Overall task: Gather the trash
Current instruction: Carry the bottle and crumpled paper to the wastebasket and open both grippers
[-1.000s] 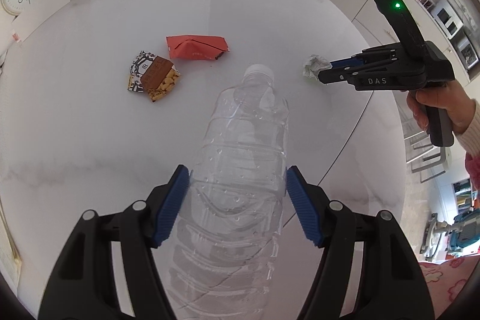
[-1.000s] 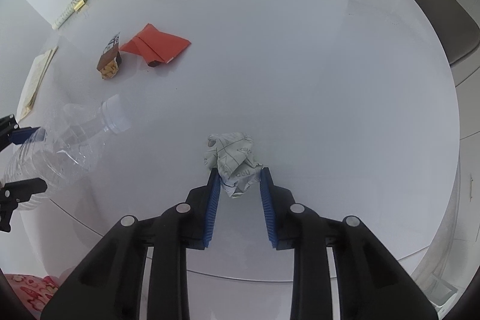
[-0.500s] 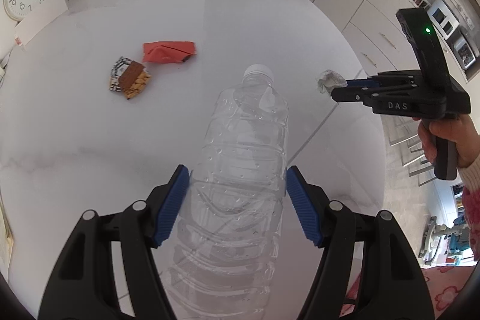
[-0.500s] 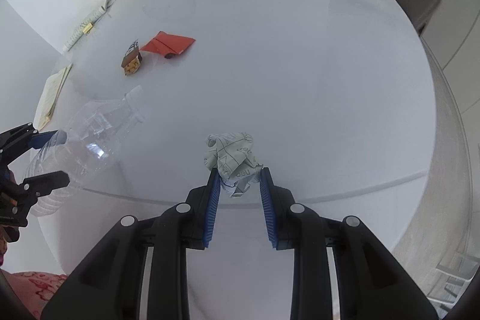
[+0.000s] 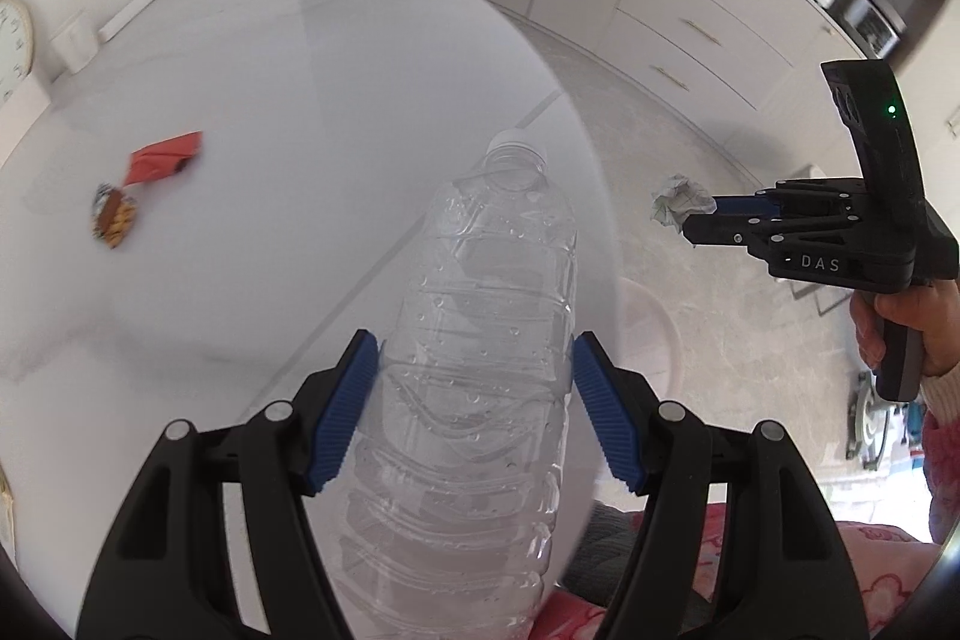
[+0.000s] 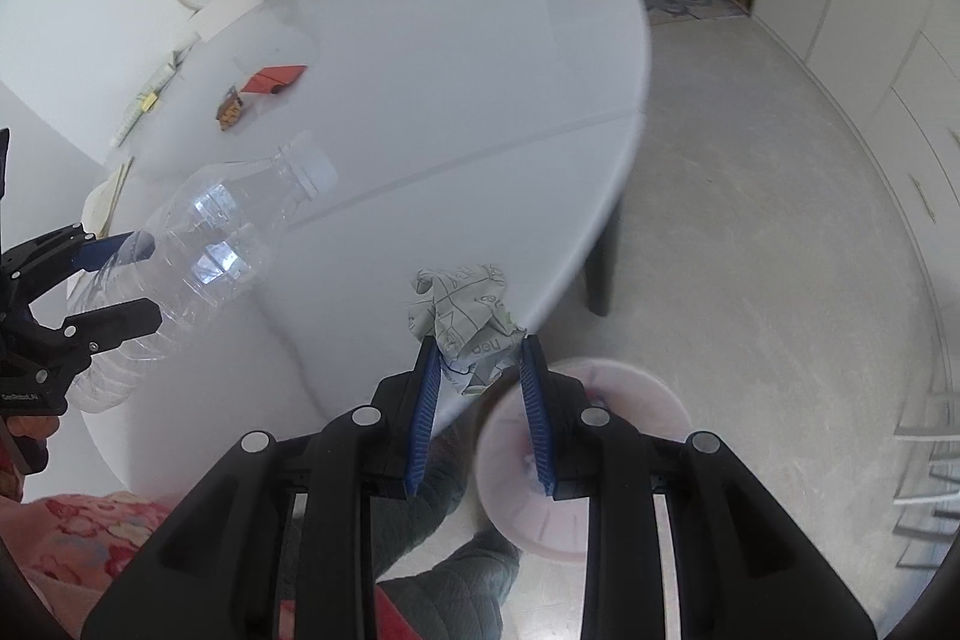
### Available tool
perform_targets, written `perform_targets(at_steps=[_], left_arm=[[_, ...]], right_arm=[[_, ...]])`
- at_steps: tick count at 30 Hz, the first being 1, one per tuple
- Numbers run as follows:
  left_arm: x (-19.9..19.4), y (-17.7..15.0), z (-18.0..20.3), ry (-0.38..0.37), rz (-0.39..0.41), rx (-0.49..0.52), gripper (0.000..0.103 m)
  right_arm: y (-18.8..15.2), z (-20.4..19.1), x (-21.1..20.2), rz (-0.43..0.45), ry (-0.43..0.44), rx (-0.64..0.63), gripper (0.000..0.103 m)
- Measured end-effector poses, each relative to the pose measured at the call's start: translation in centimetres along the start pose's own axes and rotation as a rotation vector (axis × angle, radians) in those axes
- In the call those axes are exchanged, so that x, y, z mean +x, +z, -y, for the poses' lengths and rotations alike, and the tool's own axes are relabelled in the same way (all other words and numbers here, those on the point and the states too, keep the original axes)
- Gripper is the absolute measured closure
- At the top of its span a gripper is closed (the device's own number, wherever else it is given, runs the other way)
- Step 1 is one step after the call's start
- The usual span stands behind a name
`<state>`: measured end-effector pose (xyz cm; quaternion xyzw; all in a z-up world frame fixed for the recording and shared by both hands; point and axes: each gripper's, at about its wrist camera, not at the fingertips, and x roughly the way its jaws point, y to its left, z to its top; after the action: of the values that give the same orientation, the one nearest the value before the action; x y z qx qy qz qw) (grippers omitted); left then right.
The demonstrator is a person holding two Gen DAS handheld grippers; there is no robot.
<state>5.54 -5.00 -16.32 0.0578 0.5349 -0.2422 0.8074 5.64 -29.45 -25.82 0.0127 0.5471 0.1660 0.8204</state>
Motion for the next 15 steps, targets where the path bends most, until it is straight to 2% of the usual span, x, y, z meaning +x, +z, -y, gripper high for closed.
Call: perform_targets(at_steps=[6,13,15], left_arm=[[1.7,-0.3,6.5,-0.049,-0.023,0.051,0.038],[4.4,-1.3,11.0,-0.043,-0.093,0.085,0.038],[5.1,-1.4,11.8,-0.039,-0.109,0.095,0.038]], right_arm=[[-5.7,4.2,-1.3,-0.012,-0.032,0.07,0.073],[-9.5,6.7,1.7,-0.074,-0.025,0.088,0.071],[-10.3,7.2,3.3,-0.108,-0.027,0.084,0.056]])
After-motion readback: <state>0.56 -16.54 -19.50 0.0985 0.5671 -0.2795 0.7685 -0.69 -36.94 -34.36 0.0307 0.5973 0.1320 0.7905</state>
